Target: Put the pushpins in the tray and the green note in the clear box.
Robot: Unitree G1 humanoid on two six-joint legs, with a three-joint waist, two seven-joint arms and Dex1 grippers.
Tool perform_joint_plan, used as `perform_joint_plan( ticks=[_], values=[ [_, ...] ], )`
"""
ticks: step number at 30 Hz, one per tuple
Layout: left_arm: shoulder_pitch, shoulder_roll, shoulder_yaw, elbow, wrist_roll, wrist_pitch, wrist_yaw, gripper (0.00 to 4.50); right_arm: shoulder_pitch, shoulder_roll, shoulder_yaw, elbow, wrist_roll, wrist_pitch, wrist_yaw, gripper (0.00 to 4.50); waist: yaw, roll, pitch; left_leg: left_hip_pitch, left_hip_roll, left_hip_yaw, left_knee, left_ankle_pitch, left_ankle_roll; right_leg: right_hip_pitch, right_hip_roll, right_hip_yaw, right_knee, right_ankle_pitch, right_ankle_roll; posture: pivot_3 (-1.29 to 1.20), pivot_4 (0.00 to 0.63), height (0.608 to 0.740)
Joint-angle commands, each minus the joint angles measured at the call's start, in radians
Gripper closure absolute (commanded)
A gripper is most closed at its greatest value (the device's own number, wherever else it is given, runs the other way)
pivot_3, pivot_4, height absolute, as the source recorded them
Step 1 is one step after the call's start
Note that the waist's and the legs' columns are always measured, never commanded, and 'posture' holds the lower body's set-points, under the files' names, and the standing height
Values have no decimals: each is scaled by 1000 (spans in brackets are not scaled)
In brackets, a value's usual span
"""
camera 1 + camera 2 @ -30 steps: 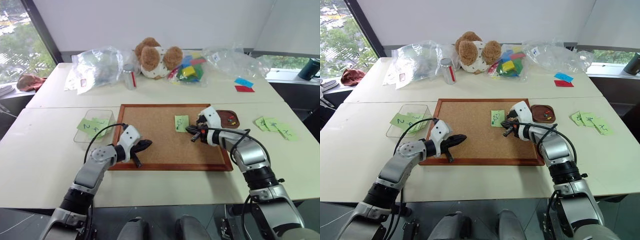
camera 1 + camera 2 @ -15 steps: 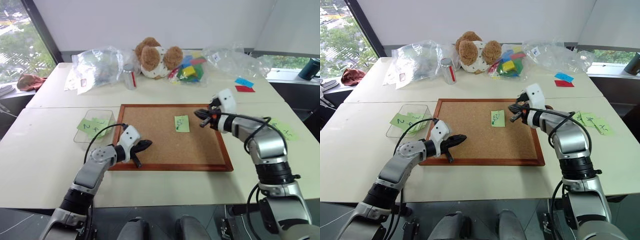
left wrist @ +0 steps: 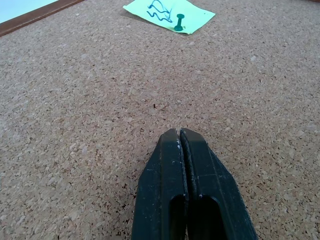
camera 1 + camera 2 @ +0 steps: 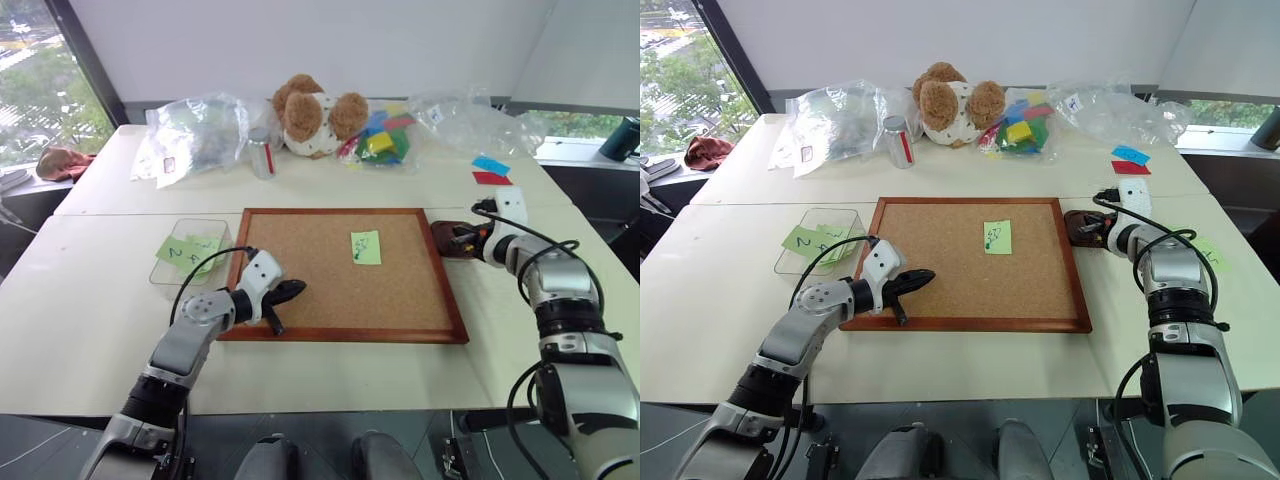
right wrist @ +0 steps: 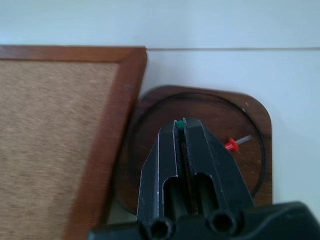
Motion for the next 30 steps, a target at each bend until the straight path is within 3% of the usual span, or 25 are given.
perform_joint_plan(
  ticks=[1,5,11,21,27,30],
  values=[
    [34,8,-28,31,29,29,0,4500,-43,-9,-6,47,-8,-62,9,4450,0,0,0,0,0,0,0,0,0,0,0,0,0,0,0,0,150,740],
    [35,8,-26,28,28,31,1,4500,-53,-8,-3,74,-10,-77,13,3067,0,0,0,0,0,0,0,0,0,0,0,0,0,0,0,0,150,740],
    [35,9,-27,29,28,30,0,4500,-48,-12,-2,61,-18,-78,14,60,0,0,0,0,0,0,0,0,0,0,0,0,0,0,0,0,150,740],
    [26,6,-27,38,29,28,-1,4500,-33,-19,-6,-49,4,-25,52,60,0,1,0,0,0,0,0,0,0,0,0,0,0,0,0,0,150,740],
    [26,9,-24,39,28,28,-3,4500,97,40,102,-541,85,196,165,60,1,1,0,0,0,-1,-1,0,0,0,0,0,-1,0,0,0,150,740],
    [24,8,-24,42,30,26,-3,4500,139,115,153,-656,84,241,125,60,0,1,0,0,0,-1,-1,0,0,0,0,0,0,0,0,0,150,740]
  ],
)
